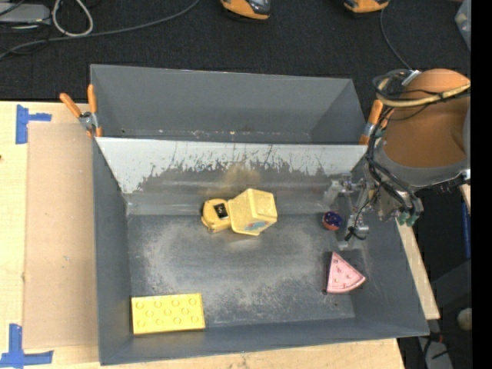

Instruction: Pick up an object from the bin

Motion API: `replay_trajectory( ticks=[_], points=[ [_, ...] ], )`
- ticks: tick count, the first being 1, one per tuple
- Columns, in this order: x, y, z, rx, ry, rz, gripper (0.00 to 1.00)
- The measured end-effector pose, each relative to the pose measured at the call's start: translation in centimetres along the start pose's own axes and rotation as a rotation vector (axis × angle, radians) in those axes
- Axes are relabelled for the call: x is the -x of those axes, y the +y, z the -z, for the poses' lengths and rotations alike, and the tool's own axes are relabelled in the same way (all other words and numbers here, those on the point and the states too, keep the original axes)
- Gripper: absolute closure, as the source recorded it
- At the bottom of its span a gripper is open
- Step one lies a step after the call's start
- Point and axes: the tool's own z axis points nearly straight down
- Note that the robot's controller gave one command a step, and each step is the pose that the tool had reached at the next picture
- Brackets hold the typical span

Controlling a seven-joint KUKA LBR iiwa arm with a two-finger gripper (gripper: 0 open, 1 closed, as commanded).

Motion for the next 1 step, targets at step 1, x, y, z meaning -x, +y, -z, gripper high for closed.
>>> replay_trajectory(
  ticks=[1],
  points=[
    [0.00, 0.01, 0.00, 0.000, 0.000, 0.001, 0.00]
  ],
)
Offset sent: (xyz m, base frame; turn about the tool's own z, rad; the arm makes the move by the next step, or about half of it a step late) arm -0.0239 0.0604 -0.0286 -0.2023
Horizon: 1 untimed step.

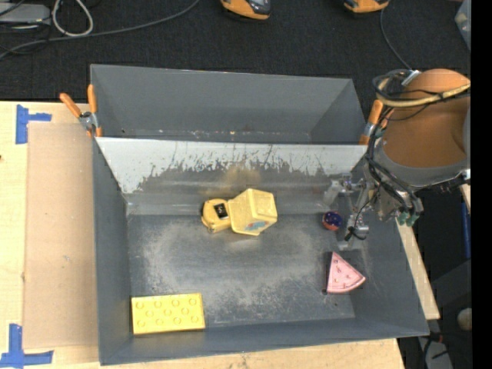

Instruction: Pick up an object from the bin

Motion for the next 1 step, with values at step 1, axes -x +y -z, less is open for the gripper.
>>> replay_trajectory(
  ticks=[1],
  points=[
    [-1.43, 3.41, -1.71, -0.002, -0.002, 0.116, 0.00]
  ],
)
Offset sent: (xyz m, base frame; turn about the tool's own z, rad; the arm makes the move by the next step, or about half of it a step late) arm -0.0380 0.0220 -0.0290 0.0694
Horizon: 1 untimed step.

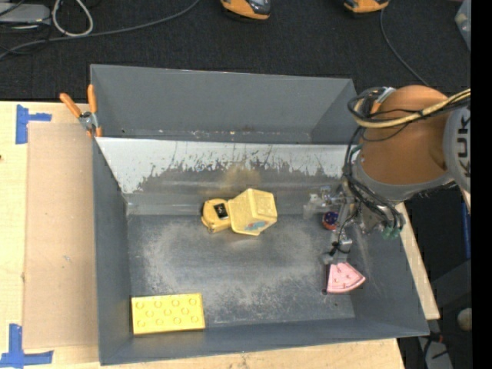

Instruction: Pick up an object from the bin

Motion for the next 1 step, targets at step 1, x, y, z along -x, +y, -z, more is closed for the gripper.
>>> replay_trajectory(
  ticks=[1],
  points=[
    [-1.01, 1.72, -0.94, 0.005, 0.002, -0.021, 0.00]
  ],
)
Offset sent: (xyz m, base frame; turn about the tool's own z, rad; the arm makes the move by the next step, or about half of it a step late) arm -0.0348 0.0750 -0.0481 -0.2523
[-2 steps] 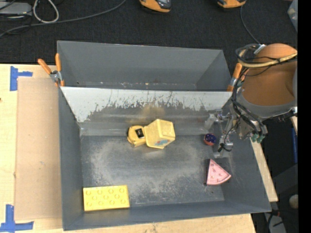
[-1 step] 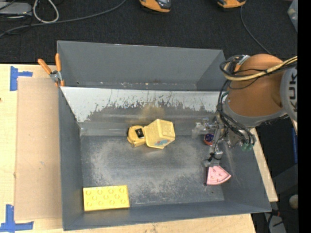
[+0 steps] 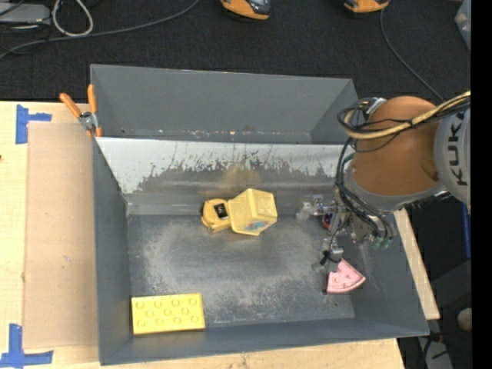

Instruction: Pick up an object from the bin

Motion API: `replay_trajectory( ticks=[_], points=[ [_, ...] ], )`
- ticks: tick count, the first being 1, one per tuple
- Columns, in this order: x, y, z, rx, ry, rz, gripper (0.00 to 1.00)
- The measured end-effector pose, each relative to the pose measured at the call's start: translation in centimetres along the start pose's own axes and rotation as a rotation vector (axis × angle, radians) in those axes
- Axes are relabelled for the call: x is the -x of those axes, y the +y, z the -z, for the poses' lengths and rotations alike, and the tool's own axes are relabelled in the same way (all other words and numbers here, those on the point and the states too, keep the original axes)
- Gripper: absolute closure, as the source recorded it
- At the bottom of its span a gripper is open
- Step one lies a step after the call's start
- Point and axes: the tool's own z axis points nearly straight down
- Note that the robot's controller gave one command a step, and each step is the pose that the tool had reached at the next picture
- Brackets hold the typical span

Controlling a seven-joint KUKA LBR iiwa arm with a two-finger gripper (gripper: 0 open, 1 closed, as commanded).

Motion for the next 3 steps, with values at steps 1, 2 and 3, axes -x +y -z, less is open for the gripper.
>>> replay_trajectory(
  ticks=[1, 2, 3],
  points=[
    [-0.9, 2.7, -2.0, -0.001, 0.002, 0.064, 0.00],
    [-1.4, 4.5, -3.6, -0.002, 0.001, 0.250, 0.00],
    [-2.7, 6.3, -5.2, -0.001, 0.003, 0.027, 0.00]
  ],
)
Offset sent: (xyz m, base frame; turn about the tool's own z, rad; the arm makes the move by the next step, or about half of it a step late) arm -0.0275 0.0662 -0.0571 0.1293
